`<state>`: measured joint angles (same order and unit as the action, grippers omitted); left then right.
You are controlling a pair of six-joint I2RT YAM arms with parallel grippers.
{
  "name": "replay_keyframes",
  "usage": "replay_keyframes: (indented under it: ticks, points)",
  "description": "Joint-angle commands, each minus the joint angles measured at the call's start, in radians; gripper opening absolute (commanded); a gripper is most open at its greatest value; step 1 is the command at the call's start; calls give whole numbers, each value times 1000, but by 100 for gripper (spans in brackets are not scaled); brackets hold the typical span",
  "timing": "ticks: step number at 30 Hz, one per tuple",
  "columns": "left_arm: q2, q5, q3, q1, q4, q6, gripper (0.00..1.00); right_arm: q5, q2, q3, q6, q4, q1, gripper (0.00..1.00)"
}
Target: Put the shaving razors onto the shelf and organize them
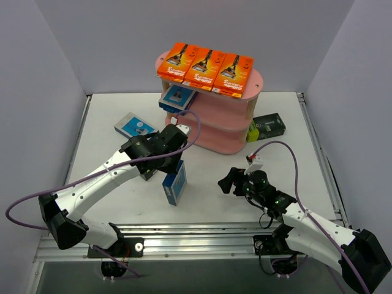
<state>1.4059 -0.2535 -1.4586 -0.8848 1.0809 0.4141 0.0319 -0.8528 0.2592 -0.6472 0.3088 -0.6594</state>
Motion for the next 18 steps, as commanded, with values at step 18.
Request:
replay_keyframes:
  ticks: [18]
  points:
    - [33,-43,-25,-19,91,-12,18,-10,34,-11,1,4,12,73]
